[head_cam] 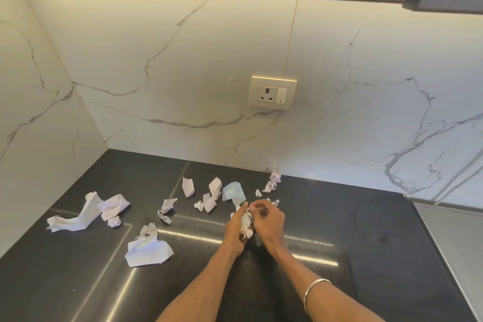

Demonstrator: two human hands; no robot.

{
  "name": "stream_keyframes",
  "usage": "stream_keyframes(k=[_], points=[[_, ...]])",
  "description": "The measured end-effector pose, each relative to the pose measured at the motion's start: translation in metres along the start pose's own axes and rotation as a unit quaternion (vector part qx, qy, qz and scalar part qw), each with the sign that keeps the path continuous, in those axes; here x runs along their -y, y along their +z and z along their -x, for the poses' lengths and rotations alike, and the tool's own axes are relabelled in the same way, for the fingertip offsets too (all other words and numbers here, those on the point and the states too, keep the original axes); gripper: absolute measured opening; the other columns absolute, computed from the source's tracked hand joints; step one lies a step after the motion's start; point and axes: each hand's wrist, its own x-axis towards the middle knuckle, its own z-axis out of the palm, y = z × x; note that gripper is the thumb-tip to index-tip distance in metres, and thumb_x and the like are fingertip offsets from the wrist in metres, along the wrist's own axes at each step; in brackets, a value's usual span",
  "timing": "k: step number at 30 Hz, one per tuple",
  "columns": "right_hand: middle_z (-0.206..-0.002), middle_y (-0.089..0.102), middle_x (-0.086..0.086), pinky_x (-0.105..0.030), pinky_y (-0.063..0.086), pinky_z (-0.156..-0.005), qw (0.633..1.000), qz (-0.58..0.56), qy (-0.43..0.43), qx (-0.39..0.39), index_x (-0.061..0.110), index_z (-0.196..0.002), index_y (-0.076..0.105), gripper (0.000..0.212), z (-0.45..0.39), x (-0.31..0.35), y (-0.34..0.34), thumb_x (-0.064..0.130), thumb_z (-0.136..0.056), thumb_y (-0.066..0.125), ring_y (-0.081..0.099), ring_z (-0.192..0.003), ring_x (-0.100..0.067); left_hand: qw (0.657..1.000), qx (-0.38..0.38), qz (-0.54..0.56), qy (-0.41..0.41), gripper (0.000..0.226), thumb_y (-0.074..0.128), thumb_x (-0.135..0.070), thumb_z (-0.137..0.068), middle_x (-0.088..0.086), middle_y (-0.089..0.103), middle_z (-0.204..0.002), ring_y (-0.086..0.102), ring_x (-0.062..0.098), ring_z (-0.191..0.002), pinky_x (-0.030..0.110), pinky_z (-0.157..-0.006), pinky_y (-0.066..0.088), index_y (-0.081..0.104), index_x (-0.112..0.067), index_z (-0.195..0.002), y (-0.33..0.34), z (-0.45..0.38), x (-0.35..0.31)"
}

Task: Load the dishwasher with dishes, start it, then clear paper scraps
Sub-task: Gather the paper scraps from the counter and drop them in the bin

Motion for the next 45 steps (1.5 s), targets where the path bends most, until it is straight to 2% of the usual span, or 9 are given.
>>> stream_keyframes(k=[7, 10, 14, 20, 24, 30, 37, 42, 45], points=[[-0.091, 0.064, 0.015, -0.017, 0.052, -0.075, 0.989, 0.123, -0.086, -0.001, 0.032, -0.108, 0.068, 0.02, 0.001, -0.015, -0.008, 0.026, -0.097, 0.053, 0.061, -0.083, -0.002, 1.0, 0.019, 0.015, -0.02, 0.074, 0.093, -0.029, -0.055, 0.022, 0.07, -0.104, 0.065, 0.027, -0.081, 0.033, -0.07, 0.051, 0.067, 0.003, -0.116, -0.005, -0.004, -0.007], [-0.086, 0.057, 0.009, -0.019, 0.05, -0.068, 0.974, 0.167, -0.145, -0.042, 0.03, -0.116, 0.065, 0.027, 0.0, -0.014, -0.007, 0.018, -0.095, 0.055, 0.052, -0.077, -0.005, 1.0, 0.008, 0.012, -0.028, 0.063, 0.09, -0.024, -0.06, 0.021, 0.069, -0.094, 0.065, 0.026, -0.074, 0.031, -0.062, 0.05, 0.068, 0.005, -0.111, -0.001, -0.003, -0.004], [-0.095, 0.061, 0.008, -0.023, 0.049, -0.074, 0.973, 0.176, -0.078, -0.128, 0.031, -0.12, 0.06, 0.032, -0.004, -0.009, -0.007, 0.017, -0.092, 0.059, 0.047, -0.089, -0.006, 0.998, -0.033, 0.034, -0.027, 0.02, 0.076, -0.014, -0.078, 0.009, 0.061, -0.068, 0.05, 0.012, -0.043, 0.02, -0.037, 0.039, 0.063, -0.005, -0.091, 0.001, -0.002, -0.008], [-0.135, 0.048, 0.0, -0.03, 0.043, -0.102, 0.954, 0.291, -0.045, 0.051, 0.026, -0.127, 0.057, 0.038, -0.019, -0.031, -0.02, 0.019, -0.09, 0.062, 0.042, -0.124, -0.021, 0.999, -0.034, 0.026, -0.025, 0.011, 0.07, -0.015, -0.085, 0.004, 0.056, -0.058, 0.047, 0.01, -0.04, 0.019, -0.036, 0.038, 0.06, -0.01, -0.081, -0.003, -0.01, -0.019], [-0.119, 0.051, 0.001, -0.017, 0.034, -0.087, 0.956, 0.27, -0.04, 0.103, 0.018, -0.108, 0.064, 0.025, -0.022, -0.039, -0.025, 0.002, -0.094, 0.05, 0.038, -0.111, -0.011, 0.999, -0.033, -0.009, -0.019, 0.013, 0.069, -0.016, -0.083, 0.005, 0.052, -0.055, 0.042, 0.012, -0.04, 0.02, -0.039, 0.035, 0.061, -0.01, -0.075, -0.009, -0.012, -0.026], [-0.093, 0.057, 0.007, -0.01, 0.035, -0.064, 0.97, 0.228, -0.002, 0.086, 0.026, -0.09, 0.055, 0.011, -0.039, -0.029, -0.025, 0.016, -0.091, 0.061, 0.052, -0.085, -0.008, 0.999, -0.037, 0.014, -0.02, 0.012, 0.069, -0.016, -0.085, 0.007, 0.056, -0.059, 0.047, 0.012, -0.041, 0.019, -0.037, 0.038, 0.061, -0.007, -0.086, -0.011, -0.016, -0.028], [-0.106, 0.057, 0.002, -0.023, 0.046, -0.079, 0.978, 0.186, -0.02, 0.097, 0.026, -0.113, 0.051, 0.032, -0.054, -0.01, -0.005, 0.004, -0.089, 0.053, 0.055, -0.091, -0.012, 0.998, -0.05, 0.023, -0.007, 0.017, 0.073, -0.02, -0.084, 0.007, 0.06, -0.062, 0.053, 0.014, -0.048, 0.024, -0.045, 0.042, 0.065, -0.007, -0.091, -0.01, -0.016, -0.027], [-0.139, 0.043, -0.016, -0.039, 0.047, -0.1, 0.955, 0.248, 0.017, 0.16, 0.017, -0.146, 0.041, 0.059, -0.074, -0.01, 0.012, 0.004, -0.09, 0.055, 0.054, -0.12, -0.035, 0.999, -0.047, 0.018, -0.012, 0.018, 0.073, -0.018, -0.081, 0.008, 0.059, -0.064, 0.052, 0.014, -0.05, 0.024, -0.046, 0.043, 0.065, -0.006, -0.091, -0.011, -0.016, -0.029], [-0.136, 0.049, -0.018, -0.039, 0.051, -0.097, 0.941, 0.299, 0.022, 0.157, 0.013, -0.139, 0.052, 0.048, -0.076, -0.021, 0.018, 0.005, -0.092, 0.055, 0.058, -0.115, -0.036, 0.998, -0.048, 0.026, -0.017, 0.016, 0.073, -0.017, -0.081, 0.008, 0.059, -0.063, 0.051, 0.014, -0.048, 0.024, -0.046, 0.042, 0.065, -0.006, -0.089, -0.01, -0.015, -0.029]])
